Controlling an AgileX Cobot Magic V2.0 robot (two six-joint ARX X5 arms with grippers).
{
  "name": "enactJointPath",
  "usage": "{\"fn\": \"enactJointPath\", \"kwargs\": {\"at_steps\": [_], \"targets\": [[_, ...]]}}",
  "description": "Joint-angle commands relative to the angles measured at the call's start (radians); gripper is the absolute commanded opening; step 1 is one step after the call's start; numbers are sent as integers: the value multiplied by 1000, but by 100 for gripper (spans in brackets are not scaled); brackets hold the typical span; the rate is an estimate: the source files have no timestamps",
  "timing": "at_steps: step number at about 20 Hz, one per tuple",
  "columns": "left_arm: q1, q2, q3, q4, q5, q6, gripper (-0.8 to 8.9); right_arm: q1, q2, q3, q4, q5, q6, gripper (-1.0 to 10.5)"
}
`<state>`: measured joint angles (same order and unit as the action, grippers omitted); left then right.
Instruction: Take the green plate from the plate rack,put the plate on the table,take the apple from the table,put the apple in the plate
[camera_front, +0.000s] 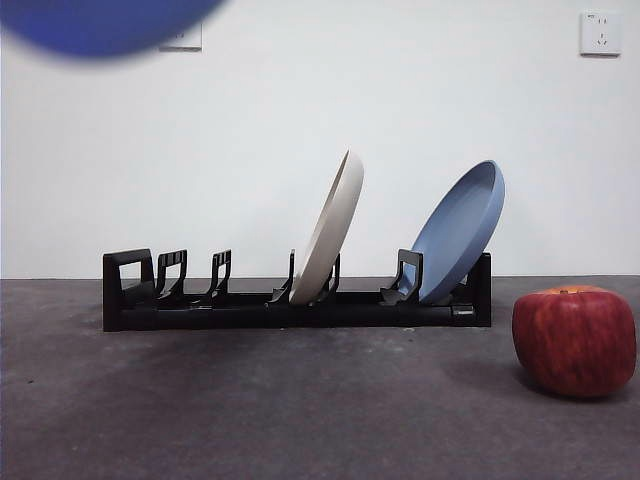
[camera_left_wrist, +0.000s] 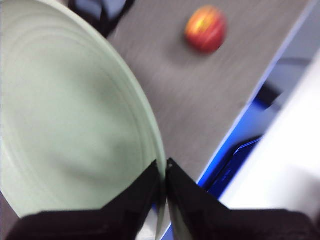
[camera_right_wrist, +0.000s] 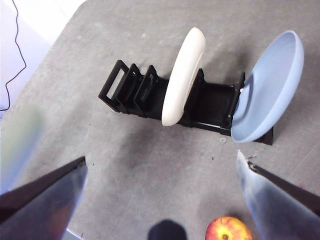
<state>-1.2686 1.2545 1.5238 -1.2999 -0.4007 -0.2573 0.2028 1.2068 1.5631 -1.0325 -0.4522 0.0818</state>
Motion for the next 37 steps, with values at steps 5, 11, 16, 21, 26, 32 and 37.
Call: {"fn": "enactJointPath", "kwargs": {"at_steps": [5, 11, 16, 21, 26, 32, 37], "targets": [[30, 224, -151, 323, -19, 36, -9, 1, 2, 3, -45, 0, -4, 501], [68, 481, -151, 430, 2, 86, -9, 1, 2, 3, -69, 0, -7, 501], [96, 597, -151, 479, 68, 86, -9, 1, 2, 3, -72, 0, -7, 501], [106, 666, -151, 520, 71, 94, -9, 1, 2, 3, -77, 0, -8, 501], [136, 710, -151, 528, 166, 109, -9, 1, 2, 3, -90, 0, -9, 501], [168, 709, -151, 507, 195, 112, 73, 1, 2, 3, -98, 0, -16, 501], [179, 684, -151, 485, 199, 126, 257, 1, 2, 3, -98, 0, -16, 501]]}}
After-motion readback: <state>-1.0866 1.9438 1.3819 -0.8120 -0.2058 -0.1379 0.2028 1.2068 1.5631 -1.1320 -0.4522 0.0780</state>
